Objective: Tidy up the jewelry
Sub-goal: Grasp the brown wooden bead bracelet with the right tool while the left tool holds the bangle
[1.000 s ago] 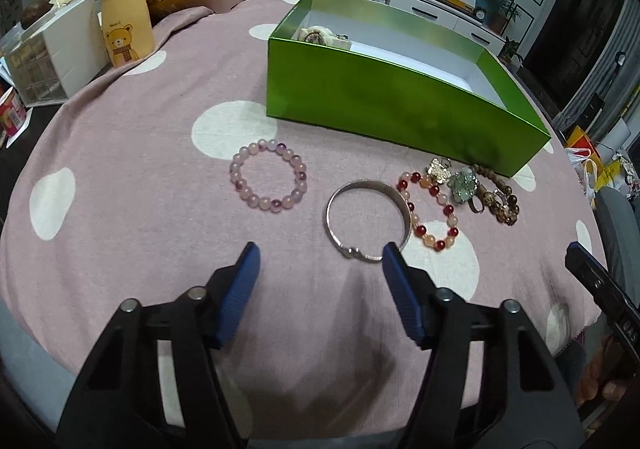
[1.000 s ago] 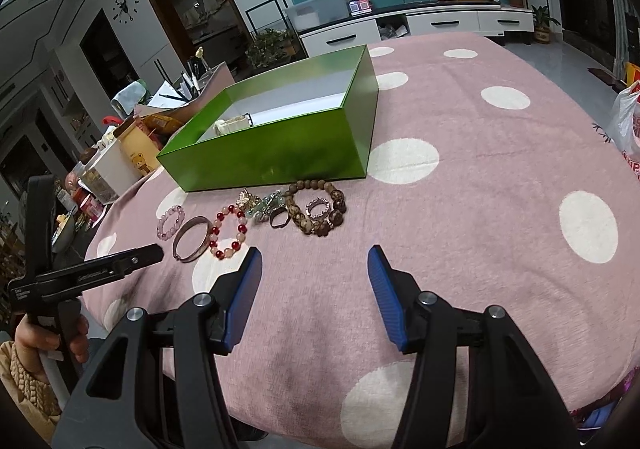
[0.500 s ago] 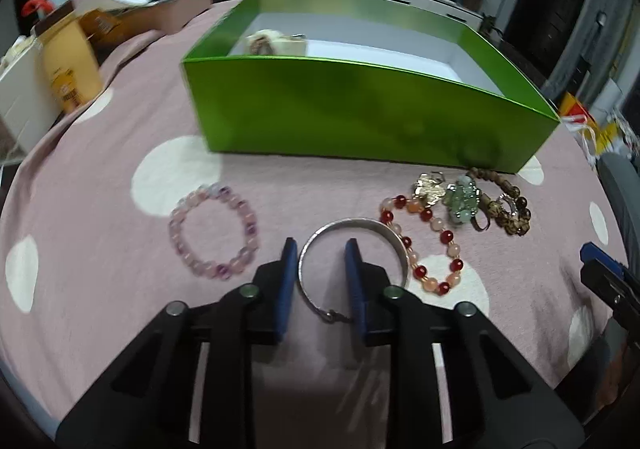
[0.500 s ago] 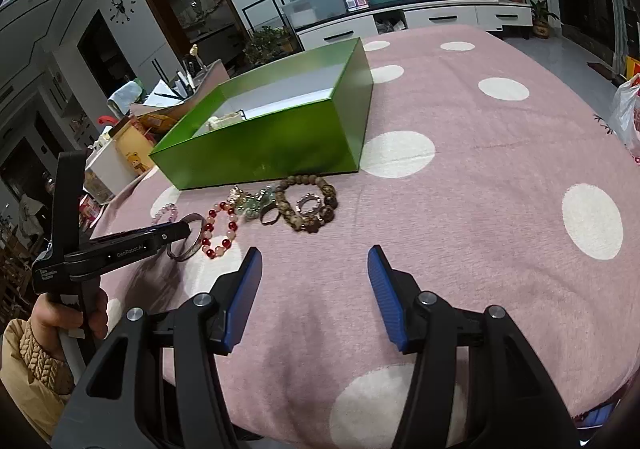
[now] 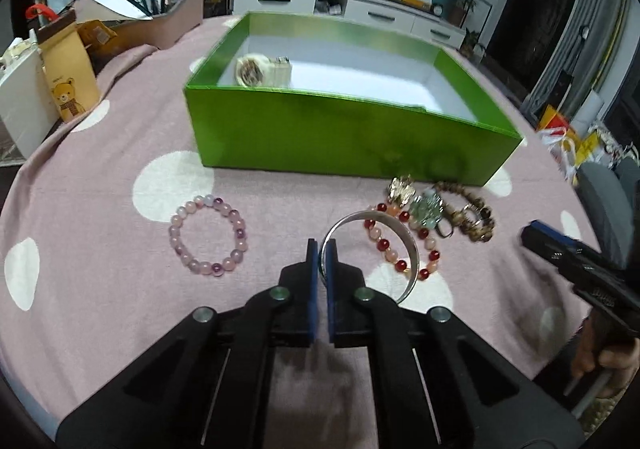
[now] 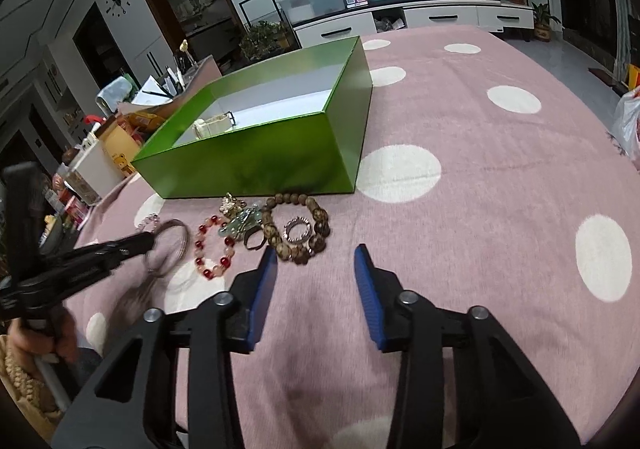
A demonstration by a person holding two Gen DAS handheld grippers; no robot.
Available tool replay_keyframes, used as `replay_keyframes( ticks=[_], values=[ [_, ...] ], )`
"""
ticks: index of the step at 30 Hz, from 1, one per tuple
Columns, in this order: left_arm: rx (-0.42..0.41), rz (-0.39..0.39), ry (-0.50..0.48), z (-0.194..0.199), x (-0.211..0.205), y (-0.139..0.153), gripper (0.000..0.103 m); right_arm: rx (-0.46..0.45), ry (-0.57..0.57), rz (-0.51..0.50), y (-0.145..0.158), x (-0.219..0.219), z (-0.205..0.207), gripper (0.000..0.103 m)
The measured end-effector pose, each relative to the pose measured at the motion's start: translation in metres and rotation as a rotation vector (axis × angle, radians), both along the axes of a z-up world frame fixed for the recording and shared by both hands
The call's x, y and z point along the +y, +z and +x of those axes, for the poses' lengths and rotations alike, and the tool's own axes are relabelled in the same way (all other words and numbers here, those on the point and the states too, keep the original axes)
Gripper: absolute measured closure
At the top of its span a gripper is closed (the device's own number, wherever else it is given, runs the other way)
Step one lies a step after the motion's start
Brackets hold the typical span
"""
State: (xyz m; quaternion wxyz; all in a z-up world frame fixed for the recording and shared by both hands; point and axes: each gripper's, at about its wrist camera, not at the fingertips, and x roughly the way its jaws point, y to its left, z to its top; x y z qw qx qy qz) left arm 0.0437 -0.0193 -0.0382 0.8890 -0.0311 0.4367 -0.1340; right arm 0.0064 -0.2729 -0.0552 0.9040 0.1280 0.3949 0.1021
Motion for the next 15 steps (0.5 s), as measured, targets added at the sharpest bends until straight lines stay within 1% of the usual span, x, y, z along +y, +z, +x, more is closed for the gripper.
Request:
replay_keyframes(
  ticks=[3,7,13,15],
  values=[
    [-0.014,-0.02,0.009,-0.005,0.006,0.006,0.1,0.012,0.0,-0.015,-0.004,0.004,0.008,0.071],
    [-0.021,-0.044,0.022,-0.012,0.012,0.011,0.1,0.024,-0.004,-0.04,-0.007,0.007,0.019,0.074],
    [-0.029,-0.052,0.026,-0.015,0.019,0.014,0.1,0.054,-0.003,-0.115,-0.014,0.017,0.032,0.078],
    [-0.034,-0.055,0.025,-0.016,0.02,0.016,0.1,0.052,-0.005,-0.161,-0.013,0.022,0.035,0.084]
  ],
)
